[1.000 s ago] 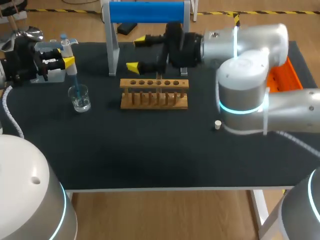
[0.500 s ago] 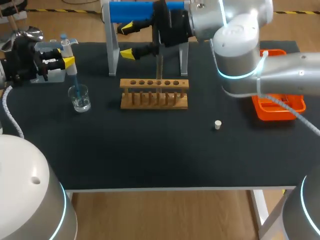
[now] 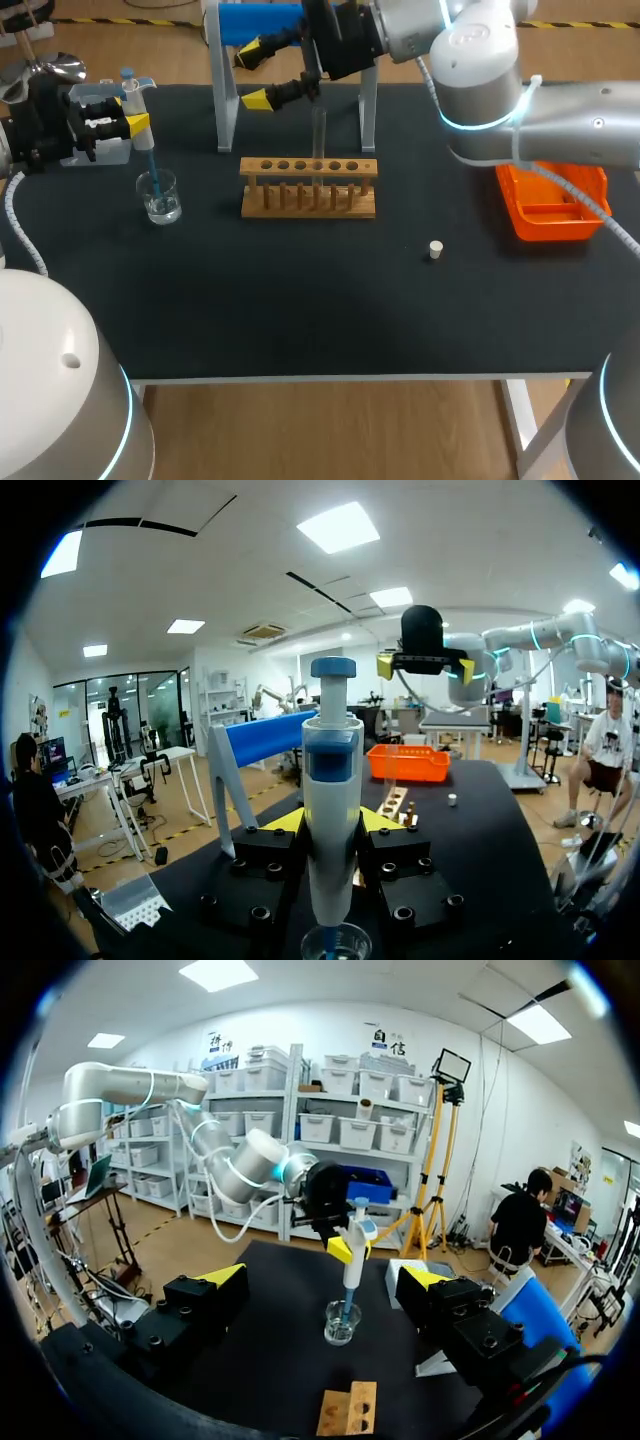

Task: Invert the test tube, pick up the pipette, mount the tip to pipette, aspirate from beaker and dispense into the tube, eject the tip, return the pipette, and cap with the stopper.

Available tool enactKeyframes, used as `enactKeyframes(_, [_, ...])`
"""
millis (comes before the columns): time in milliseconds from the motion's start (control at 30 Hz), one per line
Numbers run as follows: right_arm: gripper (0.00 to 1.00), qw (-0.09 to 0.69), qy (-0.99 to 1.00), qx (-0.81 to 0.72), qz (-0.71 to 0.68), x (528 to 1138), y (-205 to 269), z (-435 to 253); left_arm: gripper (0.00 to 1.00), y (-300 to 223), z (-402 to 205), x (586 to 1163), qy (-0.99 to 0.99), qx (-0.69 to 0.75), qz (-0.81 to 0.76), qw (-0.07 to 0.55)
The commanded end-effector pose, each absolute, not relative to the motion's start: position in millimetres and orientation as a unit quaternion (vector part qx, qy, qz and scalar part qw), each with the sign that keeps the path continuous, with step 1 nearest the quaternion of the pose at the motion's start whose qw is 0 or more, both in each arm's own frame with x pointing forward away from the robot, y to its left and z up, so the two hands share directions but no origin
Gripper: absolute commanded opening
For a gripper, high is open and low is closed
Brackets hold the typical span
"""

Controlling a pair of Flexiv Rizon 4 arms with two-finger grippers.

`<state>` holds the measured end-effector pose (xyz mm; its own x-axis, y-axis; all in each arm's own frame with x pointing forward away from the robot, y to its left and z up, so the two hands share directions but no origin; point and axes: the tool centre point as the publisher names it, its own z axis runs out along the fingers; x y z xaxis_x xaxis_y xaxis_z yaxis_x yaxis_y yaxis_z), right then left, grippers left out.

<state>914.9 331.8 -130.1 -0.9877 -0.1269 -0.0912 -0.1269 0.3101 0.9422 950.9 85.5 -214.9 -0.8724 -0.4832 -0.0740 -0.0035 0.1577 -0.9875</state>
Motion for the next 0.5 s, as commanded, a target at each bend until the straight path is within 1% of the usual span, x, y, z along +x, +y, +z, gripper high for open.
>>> enactKeyframes(33, [0.79, -0.001, -0.807, 0.083, -0.585, 923, 347, -127, 0.00, 86, -215, 950, 0.736, -0.165, -0.627, 0.192])
enactKeyframes(67, [0.38, -0.003, -0.806, 0.085, -0.585, 924, 350, -125, 0.00, 86, -215, 950, 0.736, -0.165, -0.627, 0.192])
enactKeyframes(100, [0.00, -0.004, -0.805, 0.087, -0.587, 925, 352, -123, 0.00, 86, -215, 950, 0.736, -0.165, -0.627, 0.192])
enactKeyframes(500, [0.00, -0.001, -0.813, 0.101, -0.574, 935, 392, -102, 0.00, 86, -215, 950, 0.736, -0.165, -0.627, 0.192])
